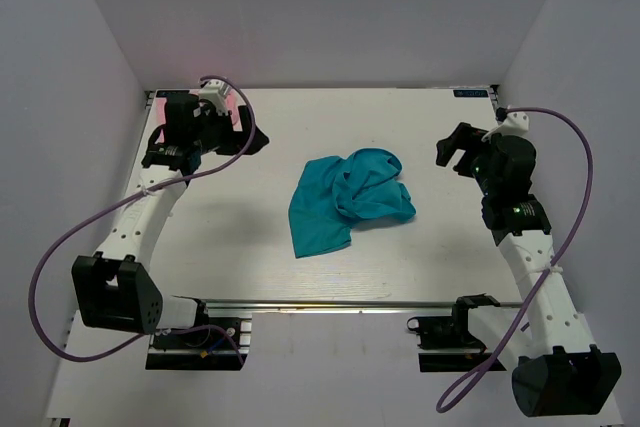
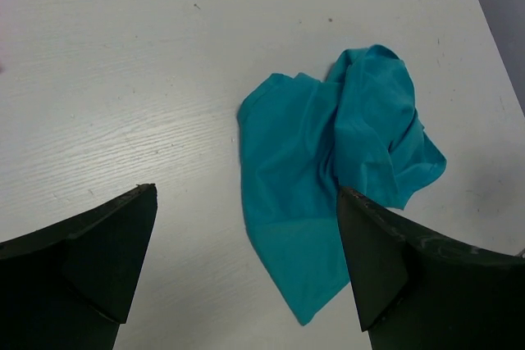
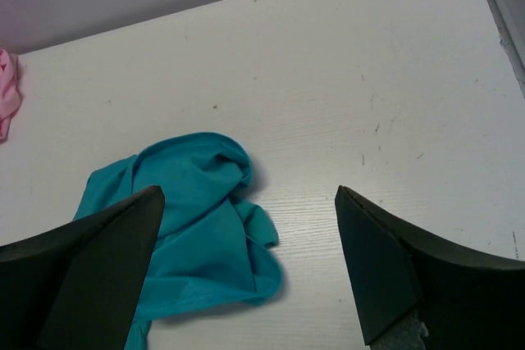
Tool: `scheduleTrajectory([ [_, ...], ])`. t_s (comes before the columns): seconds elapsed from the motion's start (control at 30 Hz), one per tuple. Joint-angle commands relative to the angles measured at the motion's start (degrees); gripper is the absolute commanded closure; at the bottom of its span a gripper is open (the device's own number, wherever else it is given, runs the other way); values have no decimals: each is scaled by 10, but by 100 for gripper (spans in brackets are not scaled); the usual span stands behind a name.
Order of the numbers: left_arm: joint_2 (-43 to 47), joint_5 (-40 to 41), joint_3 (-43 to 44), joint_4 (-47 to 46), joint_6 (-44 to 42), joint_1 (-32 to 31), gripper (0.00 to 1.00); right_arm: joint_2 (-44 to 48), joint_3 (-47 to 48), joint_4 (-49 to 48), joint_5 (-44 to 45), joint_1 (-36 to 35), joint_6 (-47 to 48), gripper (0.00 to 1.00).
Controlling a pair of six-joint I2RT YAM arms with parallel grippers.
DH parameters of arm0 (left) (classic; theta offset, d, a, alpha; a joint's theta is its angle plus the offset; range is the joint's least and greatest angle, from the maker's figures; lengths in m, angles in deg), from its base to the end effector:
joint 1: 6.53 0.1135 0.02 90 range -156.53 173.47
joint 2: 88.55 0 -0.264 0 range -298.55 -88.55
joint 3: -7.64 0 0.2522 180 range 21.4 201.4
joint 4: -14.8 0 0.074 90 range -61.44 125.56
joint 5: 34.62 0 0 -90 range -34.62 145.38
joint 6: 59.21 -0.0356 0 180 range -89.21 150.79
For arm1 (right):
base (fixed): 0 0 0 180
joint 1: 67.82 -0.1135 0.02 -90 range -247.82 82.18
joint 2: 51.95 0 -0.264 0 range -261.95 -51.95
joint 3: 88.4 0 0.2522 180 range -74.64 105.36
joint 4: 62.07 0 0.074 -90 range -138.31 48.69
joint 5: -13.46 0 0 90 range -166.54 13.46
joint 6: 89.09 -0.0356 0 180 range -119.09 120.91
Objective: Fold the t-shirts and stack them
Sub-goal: Flatten out the tshirt
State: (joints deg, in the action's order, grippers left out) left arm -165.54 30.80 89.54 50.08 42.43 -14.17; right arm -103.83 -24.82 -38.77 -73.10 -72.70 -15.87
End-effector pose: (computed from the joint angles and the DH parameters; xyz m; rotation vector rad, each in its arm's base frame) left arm 0.2990 -0.0550 0.3385 0.1885 2.1058 -0.6519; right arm 0.2107 0.0158 0.3503 0.2276 1.7635 0.2200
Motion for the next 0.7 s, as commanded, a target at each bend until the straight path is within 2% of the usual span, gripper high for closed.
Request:
scheduleTrajectory([
  [0.0,6,-27,26,19,-23,-3,0,-2,25,14,5,1,-9,10],
  [0.17,-25,-95,31,19,-34,-8,0,-9,15,14,-2,1,-8,10],
  [0.3,-68,-115,59,13,-39,-40,0,-26,25,44,-9,1,3,10],
  [0.53,-195,-49,159,62,-58,-165,0,-109,70,130,-16,1,-14,10],
  [0.67,-267,-7,237,99,-64,-233,0,-115,63,128,-25,1,-19,10],
])
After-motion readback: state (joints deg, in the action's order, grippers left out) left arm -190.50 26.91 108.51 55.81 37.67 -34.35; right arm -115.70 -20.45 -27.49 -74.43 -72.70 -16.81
